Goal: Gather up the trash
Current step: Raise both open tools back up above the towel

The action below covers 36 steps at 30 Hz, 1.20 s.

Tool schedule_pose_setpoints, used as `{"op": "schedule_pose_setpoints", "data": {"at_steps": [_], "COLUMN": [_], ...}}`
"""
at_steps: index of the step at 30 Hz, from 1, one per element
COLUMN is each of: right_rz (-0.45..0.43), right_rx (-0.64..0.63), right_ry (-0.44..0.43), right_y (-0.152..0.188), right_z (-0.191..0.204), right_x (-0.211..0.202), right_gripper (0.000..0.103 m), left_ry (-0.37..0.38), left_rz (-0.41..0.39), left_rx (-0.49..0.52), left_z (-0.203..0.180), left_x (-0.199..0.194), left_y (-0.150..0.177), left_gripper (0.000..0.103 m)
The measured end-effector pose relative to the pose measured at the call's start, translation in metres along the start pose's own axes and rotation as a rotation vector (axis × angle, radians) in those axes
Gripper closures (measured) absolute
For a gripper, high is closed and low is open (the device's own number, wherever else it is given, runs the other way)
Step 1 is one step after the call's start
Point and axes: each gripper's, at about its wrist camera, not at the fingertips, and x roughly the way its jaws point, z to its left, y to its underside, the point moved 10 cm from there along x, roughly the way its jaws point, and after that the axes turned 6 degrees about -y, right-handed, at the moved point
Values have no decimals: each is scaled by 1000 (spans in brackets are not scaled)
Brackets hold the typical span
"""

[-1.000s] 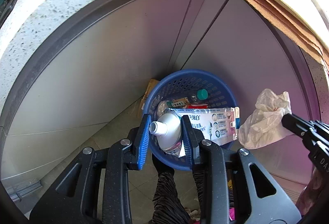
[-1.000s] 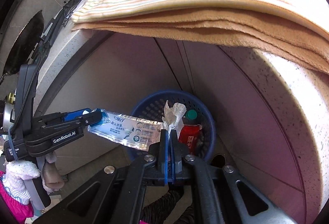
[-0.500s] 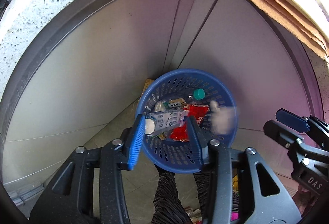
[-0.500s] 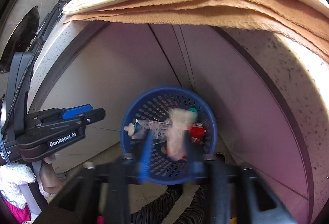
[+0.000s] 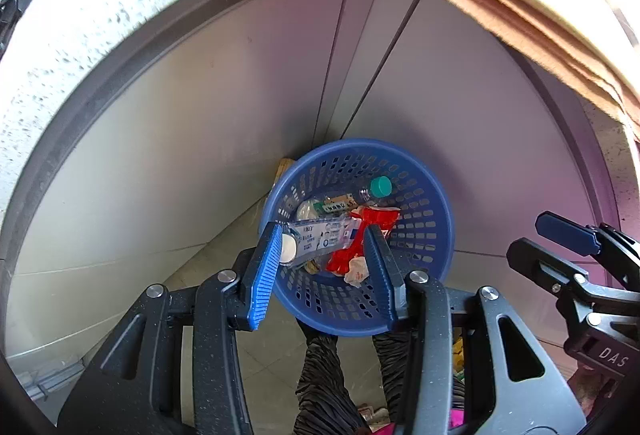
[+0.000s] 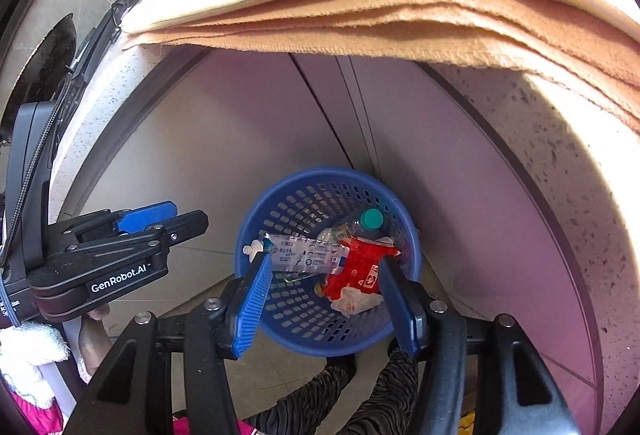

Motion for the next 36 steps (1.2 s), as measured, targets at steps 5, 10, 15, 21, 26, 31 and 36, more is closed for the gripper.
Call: {"op": "schedule_pose_setpoints", "data": {"at_steps": [5, 10, 15, 21, 26, 31, 36], "right_rz": [-22, -49, -90, -163, -247, -328, -414], "right_rx": [-19, -40, -57, -97, -128, -142, -143], "right_ry": [-14, -23, -28, -21, -7, 8, 14], "right_y": [-4, -8, -15, -27, -42, -59, -78], "right_z": [6, 12, 18, 28, 34, 33, 30], "right_x": [-17, -36, -58, -93, -131, -169, -208], "right_gripper": [44, 42, 39, 34, 24, 18, 9], "left_ry": [1, -1, 10, 22, 41, 56, 66], "left_rz": [-33, -71, -115, -202, -290, -366, -468], "left_rx": [4, 2, -7, -11, -30, -32, -20], "left_z": [2, 4, 4, 2, 2, -5, -18], "left_x": [-17, -35, -58, -96, -136, -176, -221], "left_y": [-4, -8, -14, -28, -45, -64, -84], "left_gripper": [52, 50, 50, 46, 40, 40, 27]}}
